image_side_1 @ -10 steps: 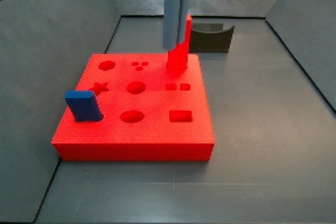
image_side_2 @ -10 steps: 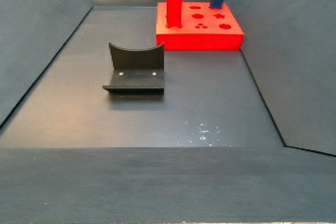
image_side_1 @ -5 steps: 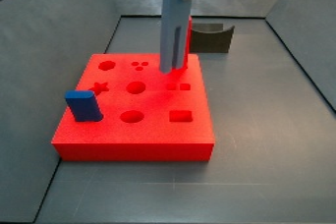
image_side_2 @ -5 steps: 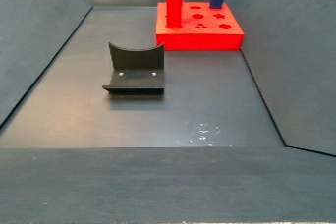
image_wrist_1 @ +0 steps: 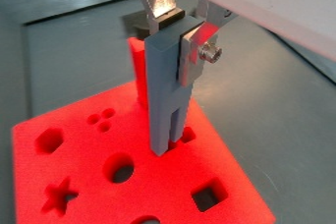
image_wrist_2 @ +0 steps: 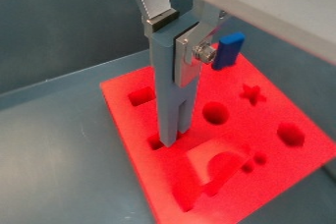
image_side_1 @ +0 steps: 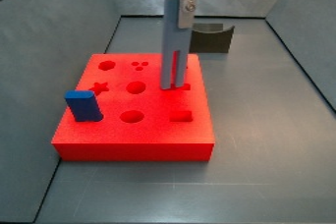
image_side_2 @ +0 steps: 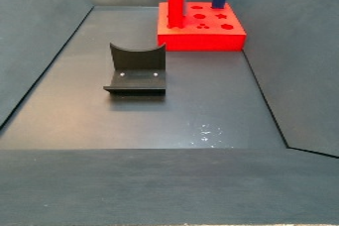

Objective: Pick up the double-square object. Move up. Move to above the board. Insert the double-square object.
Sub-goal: Insert the double-square object.

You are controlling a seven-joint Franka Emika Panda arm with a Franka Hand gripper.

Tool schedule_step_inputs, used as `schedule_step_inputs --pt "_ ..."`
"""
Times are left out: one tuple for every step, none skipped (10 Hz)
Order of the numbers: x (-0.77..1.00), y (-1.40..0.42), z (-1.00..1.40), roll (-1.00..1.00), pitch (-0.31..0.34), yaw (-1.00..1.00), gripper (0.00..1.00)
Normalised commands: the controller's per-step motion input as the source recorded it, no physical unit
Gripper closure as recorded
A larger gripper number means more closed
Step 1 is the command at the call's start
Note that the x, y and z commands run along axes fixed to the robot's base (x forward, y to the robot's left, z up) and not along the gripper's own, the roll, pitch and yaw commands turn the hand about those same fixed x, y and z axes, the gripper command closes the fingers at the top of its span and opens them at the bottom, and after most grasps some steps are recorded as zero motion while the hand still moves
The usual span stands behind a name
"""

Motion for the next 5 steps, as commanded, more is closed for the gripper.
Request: schedule_step_inputs --pt "0.42 0.00 -0.02 -0.02 0.000 -0.70 1.00" --pt "0.41 0.00 -0.05 0.00 0.000 -0.70 1.00" --pt "0.15 0.00 -0.13 0.08 0.086 -0.67 1.00" --pt "0.00 0.00 -0.25 0.04 0.063 -0.42 1.00" --pt "-0.02 0.00 -0.18 0.08 0.053 -0.55 1.00"
